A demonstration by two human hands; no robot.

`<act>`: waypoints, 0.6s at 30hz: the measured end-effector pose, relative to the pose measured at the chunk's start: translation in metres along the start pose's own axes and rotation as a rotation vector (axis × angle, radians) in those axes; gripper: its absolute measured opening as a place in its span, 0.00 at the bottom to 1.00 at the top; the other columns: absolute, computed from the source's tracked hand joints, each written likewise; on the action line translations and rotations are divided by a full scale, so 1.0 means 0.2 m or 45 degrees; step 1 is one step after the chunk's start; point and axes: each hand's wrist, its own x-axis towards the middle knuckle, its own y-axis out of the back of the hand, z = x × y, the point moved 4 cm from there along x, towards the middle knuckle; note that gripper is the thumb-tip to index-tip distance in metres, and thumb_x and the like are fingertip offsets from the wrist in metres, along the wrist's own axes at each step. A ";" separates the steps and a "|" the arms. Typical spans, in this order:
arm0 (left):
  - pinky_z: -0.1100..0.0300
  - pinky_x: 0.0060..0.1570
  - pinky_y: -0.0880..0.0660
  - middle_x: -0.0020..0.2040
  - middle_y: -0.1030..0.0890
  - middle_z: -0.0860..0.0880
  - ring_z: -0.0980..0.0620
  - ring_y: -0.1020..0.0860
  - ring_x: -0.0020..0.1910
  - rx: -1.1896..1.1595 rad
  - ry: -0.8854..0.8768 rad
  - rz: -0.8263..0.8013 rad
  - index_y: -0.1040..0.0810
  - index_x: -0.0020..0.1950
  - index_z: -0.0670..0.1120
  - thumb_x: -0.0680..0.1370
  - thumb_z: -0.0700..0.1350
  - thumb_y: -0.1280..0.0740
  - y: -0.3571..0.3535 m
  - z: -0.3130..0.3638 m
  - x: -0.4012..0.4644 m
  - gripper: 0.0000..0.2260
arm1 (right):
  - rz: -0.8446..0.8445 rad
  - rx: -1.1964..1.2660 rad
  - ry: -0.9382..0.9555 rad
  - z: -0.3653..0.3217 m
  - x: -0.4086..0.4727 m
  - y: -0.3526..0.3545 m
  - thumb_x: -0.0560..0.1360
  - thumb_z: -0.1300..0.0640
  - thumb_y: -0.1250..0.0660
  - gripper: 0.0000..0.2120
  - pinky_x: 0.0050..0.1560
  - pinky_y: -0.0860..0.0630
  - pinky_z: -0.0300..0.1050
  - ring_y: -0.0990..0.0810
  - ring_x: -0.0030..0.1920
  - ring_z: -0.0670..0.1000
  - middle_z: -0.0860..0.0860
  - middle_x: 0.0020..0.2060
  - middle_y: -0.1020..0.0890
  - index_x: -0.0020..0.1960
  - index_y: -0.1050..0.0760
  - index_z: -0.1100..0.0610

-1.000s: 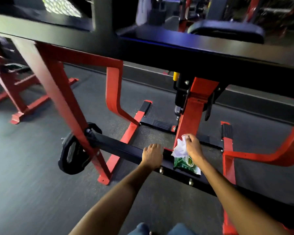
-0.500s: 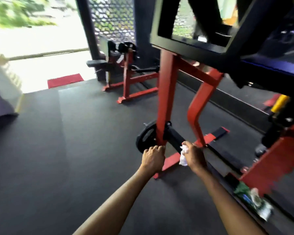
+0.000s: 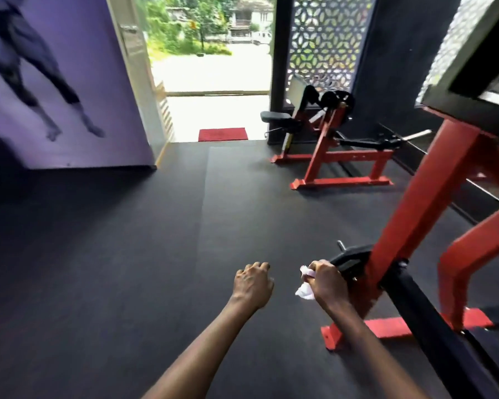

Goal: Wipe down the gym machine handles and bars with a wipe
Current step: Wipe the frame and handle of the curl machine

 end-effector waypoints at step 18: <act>0.54 0.66 0.35 0.70 0.28 0.46 0.45 0.30 0.69 0.059 -0.086 -0.094 0.31 0.71 0.47 0.81 0.49 0.41 0.40 -0.27 1.82 0.19 | 0.129 -0.010 -0.024 -0.24 1.85 -0.24 0.69 0.54 0.31 0.07 0.43 0.30 0.45 0.21 0.48 0.57 0.54 0.42 0.19 0.39 0.21 0.58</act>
